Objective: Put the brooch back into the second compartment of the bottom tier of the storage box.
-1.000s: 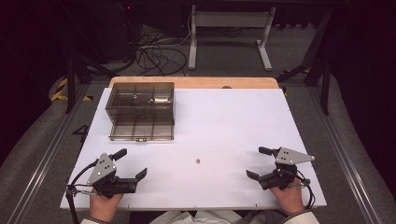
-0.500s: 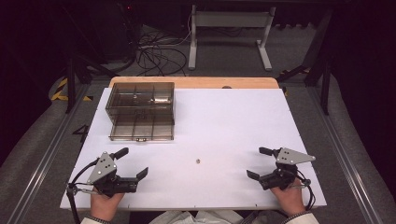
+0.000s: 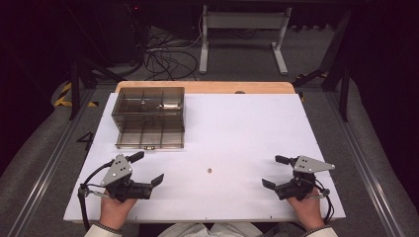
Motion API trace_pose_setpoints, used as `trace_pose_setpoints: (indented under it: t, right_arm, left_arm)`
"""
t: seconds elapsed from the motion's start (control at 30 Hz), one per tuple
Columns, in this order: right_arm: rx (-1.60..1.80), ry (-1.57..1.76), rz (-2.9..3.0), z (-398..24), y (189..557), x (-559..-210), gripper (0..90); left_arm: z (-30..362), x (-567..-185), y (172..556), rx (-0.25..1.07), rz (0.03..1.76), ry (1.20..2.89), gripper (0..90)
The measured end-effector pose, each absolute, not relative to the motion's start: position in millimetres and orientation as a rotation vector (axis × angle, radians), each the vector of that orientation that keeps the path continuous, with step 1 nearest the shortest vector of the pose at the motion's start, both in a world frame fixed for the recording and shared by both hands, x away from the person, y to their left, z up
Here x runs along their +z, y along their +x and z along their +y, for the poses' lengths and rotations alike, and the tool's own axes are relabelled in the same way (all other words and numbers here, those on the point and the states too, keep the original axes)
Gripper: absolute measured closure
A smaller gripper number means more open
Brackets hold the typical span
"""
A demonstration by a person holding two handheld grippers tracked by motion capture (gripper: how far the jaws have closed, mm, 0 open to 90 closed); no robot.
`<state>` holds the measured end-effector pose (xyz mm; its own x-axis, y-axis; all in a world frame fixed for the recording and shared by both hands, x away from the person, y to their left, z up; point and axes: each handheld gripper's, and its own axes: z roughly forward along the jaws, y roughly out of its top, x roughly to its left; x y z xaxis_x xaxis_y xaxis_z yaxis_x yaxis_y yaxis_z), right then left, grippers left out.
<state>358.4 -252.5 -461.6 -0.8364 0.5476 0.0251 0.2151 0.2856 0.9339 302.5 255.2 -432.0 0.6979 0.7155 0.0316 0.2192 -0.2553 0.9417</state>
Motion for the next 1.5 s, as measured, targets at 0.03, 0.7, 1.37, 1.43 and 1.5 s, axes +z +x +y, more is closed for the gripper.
trace_pose_setpoints:
  t: [0.03, 0.7, 1.37, 1.43, 1.5]
  right_arm:
    - [1.564, 0.695, 2.259, -252.3, 358.4, -461.8, 0.0]
    - [1.558, 0.695, 2.260, -251.8, 356.6, -463.0, 0.0]
    - [1.553, 0.711, 2.256, -251.8, 356.2, -463.6, 0.0]
    - [1.553, 0.710, 2.258, -251.7, 356.4, -463.6, 0.0]
    - [1.554, 0.709, 2.259, -251.6, 356.6, -463.7, 0.0]
  left_arm:
    - [253.8, -430.8, 303.9, 0.559, 0.731, 1.809, 3.9]
    - [232.3, -417.6, 326.3, 0.514, 0.656, 1.826, 3.9]
    - [211.2, -407.7, 346.0, 0.461, 0.601, 1.853, 4.3]
    - [210.1, -406.6, 346.2, 0.457, 0.600, 1.851, 4.3]
    - [209.6, -405.1, 346.5, 0.453, 0.596, 1.848, 4.3]
